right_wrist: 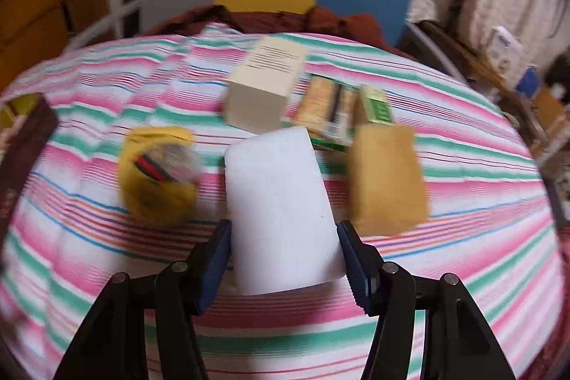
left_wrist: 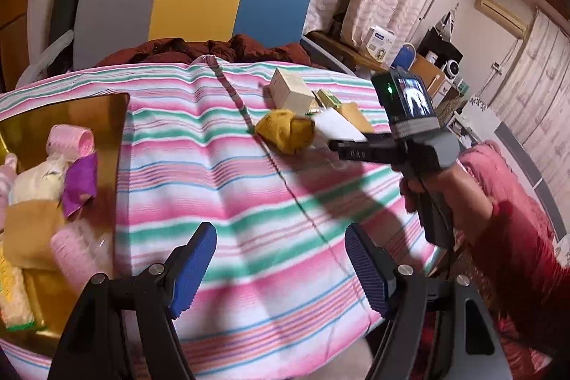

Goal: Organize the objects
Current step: 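Grasp the white sponge with the right tool, then grasp the yellow knit ball with the left tool while the right tool holds the sponge, then carry the knit ball and white sponge over the gold tray and release both, then withdraw both open tools from the tray toward the remaining items, then grasp the tan sponge with the right tool, then grasp the beige printed box with the left tool while the right tool holds the sponge, then carry the beige box and tan sponge over the gold tray and release both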

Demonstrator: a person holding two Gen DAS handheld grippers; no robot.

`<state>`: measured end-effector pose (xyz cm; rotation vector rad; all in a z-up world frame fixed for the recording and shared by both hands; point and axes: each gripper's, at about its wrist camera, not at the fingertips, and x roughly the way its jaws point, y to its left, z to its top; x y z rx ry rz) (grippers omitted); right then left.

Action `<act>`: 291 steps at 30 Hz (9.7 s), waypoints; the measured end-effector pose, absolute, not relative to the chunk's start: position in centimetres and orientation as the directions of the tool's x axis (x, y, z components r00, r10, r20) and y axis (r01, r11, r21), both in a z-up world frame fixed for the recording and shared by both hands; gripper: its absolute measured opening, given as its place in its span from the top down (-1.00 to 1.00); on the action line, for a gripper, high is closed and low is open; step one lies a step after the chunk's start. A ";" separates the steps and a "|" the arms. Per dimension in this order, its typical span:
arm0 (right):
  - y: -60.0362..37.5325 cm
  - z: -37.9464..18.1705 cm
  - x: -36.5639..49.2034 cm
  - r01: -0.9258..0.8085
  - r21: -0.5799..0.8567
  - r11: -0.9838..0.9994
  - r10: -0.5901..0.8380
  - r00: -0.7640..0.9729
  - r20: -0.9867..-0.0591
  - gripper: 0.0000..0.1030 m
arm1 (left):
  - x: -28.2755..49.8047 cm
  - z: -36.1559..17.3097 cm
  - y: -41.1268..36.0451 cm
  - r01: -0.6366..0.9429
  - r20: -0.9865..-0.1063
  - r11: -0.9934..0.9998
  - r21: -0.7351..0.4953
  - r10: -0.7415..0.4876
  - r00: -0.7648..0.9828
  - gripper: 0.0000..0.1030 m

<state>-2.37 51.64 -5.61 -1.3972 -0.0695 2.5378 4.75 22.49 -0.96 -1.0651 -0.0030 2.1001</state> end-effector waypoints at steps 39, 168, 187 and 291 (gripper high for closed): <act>56.8 -6.3 -1.9 -0.376 0.109 -0.920 0.077 -0.446 -0.892 -0.16 | -6.4 -7.5 38.6 -0.660 -0.795 -0.733 -0.167 0.496 -0.350 -0.08; 44.5 -1.5 -1.1 -0.141 0.159 -0.977 -0.049 -0.579 -0.814 -0.55 | 1.3 -1.8 17.0 -0.479 -0.736 -0.823 -0.304 0.522 -0.431 -0.43; 59.5 -5.1 -4.4 -0.360 -0.006 -0.933 0.218 -0.550 -0.806 -0.62 | -0.2 -2.6 26.9 -0.586 -0.791 -0.761 -0.278 0.527 -0.310 -0.43; 26.3 2.3 -3.5 0.297 0.285 -0.911 -0.410 -0.591 -0.695 -0.08 | 2.5 -2.5 6.6 -0.432 -0.817 -0.847 -0.310 0.469 -0.335 0.00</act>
